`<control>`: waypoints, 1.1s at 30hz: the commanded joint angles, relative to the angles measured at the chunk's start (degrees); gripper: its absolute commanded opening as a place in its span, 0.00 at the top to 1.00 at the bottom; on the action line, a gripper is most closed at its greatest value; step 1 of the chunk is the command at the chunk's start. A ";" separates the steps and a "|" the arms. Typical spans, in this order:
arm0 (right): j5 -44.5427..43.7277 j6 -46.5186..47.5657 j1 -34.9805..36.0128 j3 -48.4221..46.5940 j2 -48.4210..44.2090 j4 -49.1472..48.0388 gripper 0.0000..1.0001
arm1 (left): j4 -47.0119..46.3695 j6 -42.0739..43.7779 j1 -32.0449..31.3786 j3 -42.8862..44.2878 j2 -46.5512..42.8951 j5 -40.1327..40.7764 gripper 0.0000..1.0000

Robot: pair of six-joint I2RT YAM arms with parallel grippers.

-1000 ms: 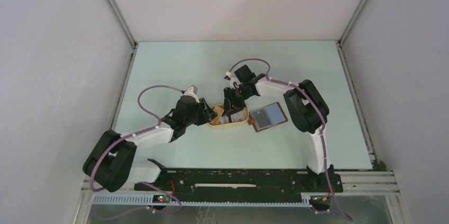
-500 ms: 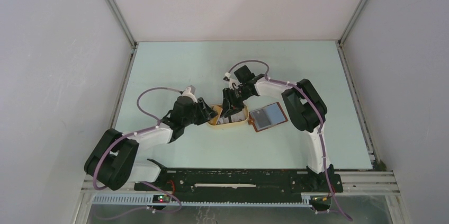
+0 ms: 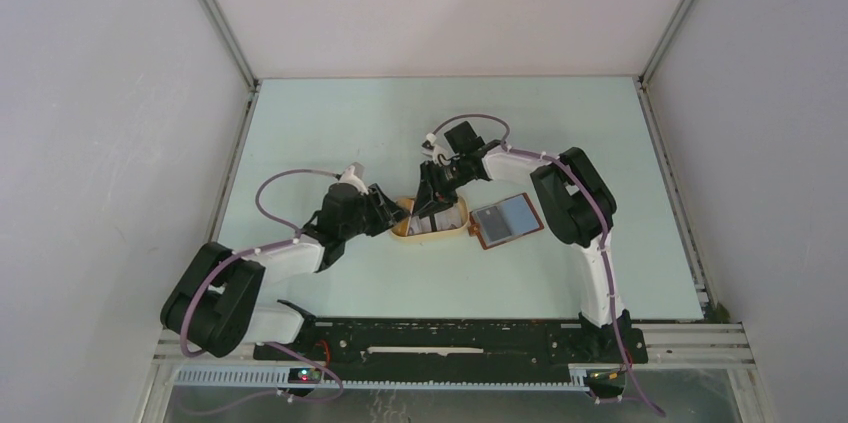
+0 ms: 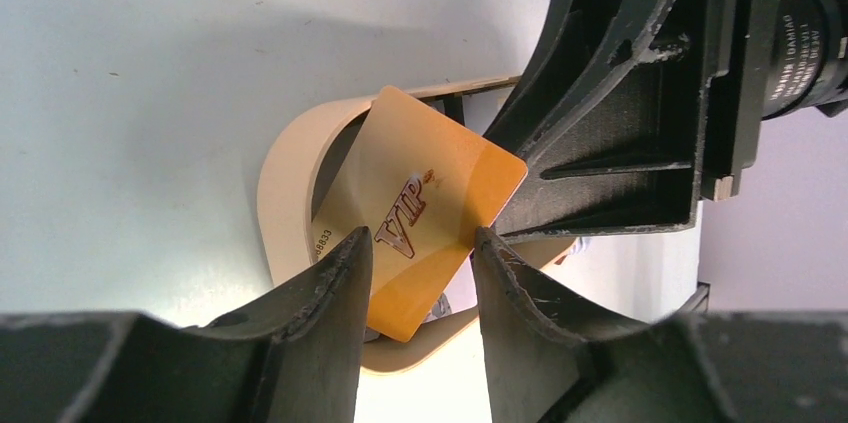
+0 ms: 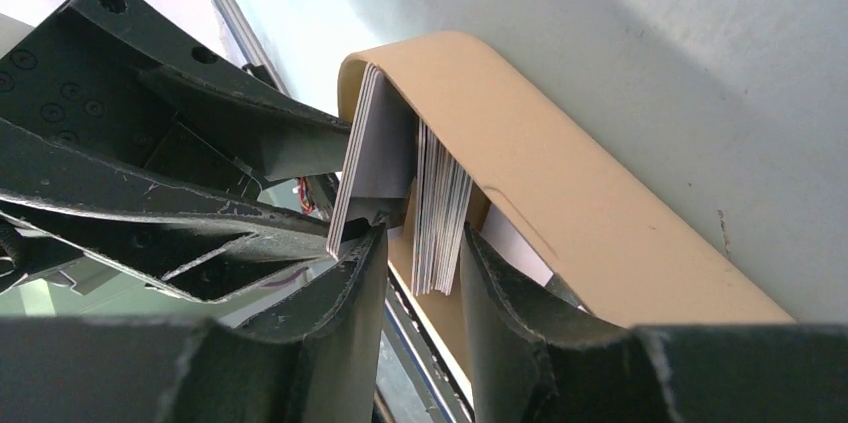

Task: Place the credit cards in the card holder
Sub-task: Pick up the credit card from the storage box.

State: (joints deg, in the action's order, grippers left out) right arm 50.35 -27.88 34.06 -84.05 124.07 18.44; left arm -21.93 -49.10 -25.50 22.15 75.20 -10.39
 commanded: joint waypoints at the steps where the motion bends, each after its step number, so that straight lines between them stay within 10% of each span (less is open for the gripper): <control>1: 2.87 -2.28 -0.14 -0.56 1.70 -2.51 0.59 | -2.65 -1.38 0.95 -2.04 1.04 -1.57 0.53; 33: 2.85 4.35 3.17 -0.52 0.10 -1.85 0.50 | -7.77 -4.20 2.24 -4.31 2.39 -3.76 0.57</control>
State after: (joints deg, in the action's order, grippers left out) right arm 51.90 -24.32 34.96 -84.66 125.45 17.23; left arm -29.82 -53.01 -22.98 19.81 77.14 -13.23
